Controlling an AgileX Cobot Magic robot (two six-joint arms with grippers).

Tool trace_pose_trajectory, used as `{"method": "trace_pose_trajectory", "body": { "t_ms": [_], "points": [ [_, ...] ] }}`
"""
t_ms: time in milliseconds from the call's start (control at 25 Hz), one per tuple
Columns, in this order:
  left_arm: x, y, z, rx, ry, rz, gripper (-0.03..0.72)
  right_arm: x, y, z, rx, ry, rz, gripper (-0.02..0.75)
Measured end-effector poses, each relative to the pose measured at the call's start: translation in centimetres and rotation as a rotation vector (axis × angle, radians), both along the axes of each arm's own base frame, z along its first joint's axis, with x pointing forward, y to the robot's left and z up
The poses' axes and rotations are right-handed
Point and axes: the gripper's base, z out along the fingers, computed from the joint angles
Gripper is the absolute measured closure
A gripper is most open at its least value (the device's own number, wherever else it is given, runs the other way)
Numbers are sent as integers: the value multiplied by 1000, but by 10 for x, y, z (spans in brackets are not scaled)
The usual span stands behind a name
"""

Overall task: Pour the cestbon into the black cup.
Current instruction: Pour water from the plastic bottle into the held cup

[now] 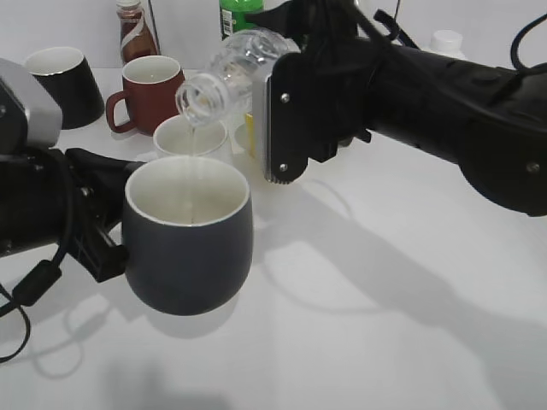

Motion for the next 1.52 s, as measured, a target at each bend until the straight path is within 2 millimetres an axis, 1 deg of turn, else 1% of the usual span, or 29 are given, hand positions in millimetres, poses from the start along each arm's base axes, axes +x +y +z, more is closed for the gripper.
{"method": "trace_pose_trajectory", "body": {
  "t_ms": [200, 560, 1200, 1360, 1520],
  "points": [
    [0, 0, 0, -7, 4, 8, 648, -2, 2, 0, -39, -35, 37, 279],
    [0, 0, 1, -11, 5, 11, 648, -3, 3, 0, -103, -97, 54, 279],
    [0, 1, 0, -8, 7, 13, 648, -3, 3, 3, -108, -160, 59, 279],
    [0, 1, 0, -8, 7, 13, 648, -3, 3, 3, -93, -145, 58, 279],
    [1, 1, 0, -8, 9, 16, 648, -3, 3, 3, -1, -47, 51, 279]
  ]
}}
